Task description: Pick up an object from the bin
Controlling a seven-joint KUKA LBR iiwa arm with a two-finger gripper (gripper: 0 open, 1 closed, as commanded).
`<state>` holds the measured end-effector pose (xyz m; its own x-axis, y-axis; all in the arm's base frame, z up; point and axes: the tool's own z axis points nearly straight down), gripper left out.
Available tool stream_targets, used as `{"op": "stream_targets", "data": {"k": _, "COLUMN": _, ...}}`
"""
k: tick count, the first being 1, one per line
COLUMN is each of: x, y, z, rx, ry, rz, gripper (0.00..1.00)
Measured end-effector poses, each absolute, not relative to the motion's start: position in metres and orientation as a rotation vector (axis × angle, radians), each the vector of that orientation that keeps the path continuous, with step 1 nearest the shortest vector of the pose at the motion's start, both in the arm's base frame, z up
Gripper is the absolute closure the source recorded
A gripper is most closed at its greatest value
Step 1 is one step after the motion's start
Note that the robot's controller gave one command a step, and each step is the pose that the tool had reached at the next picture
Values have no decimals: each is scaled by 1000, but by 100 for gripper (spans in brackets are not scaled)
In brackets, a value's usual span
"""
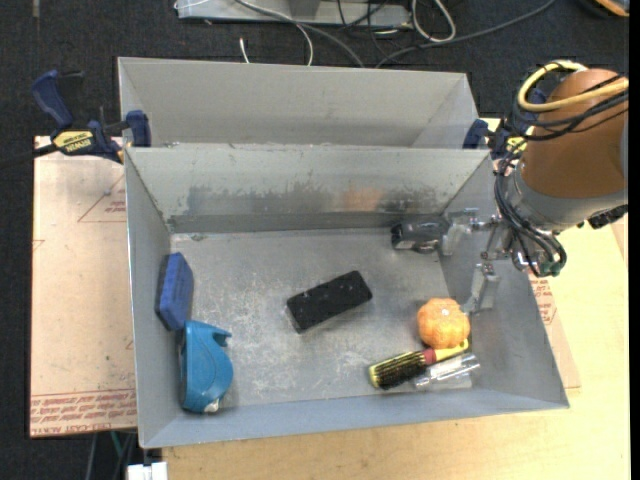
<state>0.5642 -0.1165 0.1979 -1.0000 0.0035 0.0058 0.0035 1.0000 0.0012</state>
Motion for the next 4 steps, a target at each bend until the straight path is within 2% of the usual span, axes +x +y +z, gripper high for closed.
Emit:
{"op": "stream_targets", "data": {"k": 1, "x": 566, "y": -116, "z": 202, "rx": 0, "ry": -3143, "rz": 0, "gripper": 0}}
{"op": "stream_targets", "data": {"k": 2, "x": 545, "y": -123, "z": 135, "rx": 23, "ry": -3147, "rz": 1, "gripper": 0}}
{"op": "stream_targets", "data": {"k": 3, "x": 522, "y": -130, "z": 122, "rx": 24, "ry": -3145, "rz": -1, "gripper": 0}}
{"op": "stream_targets", "data": {"k": 4, "x": 525, "y": -122, "z": 113, "rx": 88, "ry": -3145, "rz": -1, "gripper": 0}}
